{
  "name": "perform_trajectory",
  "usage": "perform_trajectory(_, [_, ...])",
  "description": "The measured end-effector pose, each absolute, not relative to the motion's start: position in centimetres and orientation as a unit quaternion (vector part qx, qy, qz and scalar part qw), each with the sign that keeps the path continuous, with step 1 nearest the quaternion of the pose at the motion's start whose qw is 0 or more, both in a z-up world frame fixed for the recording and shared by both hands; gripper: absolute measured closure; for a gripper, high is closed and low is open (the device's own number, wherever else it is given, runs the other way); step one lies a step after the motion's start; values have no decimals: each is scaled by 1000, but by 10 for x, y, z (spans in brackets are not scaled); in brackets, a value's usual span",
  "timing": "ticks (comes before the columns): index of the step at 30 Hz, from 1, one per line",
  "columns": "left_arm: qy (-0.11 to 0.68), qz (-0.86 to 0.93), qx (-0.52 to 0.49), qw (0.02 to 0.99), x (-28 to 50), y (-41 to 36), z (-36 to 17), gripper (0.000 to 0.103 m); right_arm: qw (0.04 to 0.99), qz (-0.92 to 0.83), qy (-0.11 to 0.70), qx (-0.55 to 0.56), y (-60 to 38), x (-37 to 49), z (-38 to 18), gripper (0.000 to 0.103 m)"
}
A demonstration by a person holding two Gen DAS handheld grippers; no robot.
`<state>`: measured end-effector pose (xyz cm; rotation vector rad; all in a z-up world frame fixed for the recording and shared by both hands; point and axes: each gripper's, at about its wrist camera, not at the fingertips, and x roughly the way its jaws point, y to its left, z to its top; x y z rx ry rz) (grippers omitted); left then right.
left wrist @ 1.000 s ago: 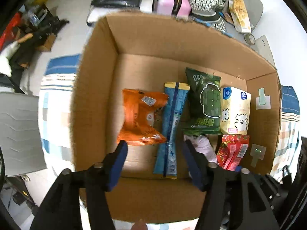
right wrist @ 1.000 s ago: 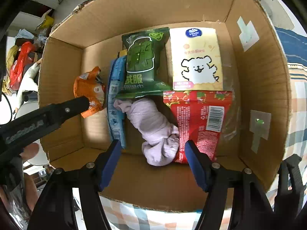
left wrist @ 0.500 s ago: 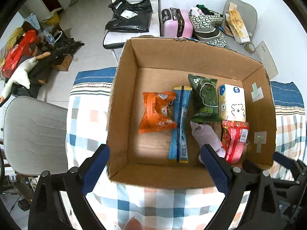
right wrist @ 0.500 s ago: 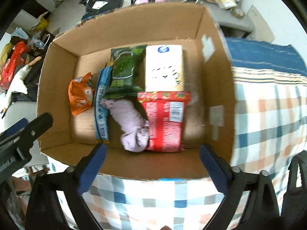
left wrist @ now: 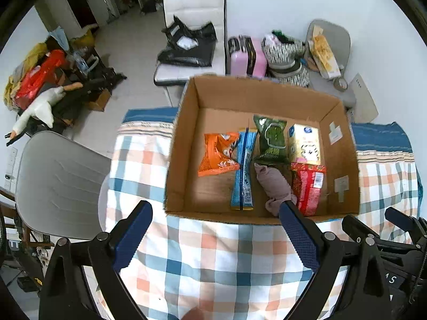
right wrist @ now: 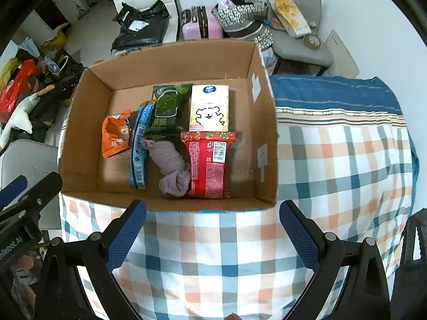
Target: Organize soft objects
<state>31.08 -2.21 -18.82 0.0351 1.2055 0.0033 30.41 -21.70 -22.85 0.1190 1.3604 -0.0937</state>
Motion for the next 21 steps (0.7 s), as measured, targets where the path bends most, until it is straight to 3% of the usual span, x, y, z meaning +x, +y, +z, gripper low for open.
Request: perform_trajectory(21, [461,10,30,887,165,-27,-42,6,867,-17,495,54,-221,152,-52,2])
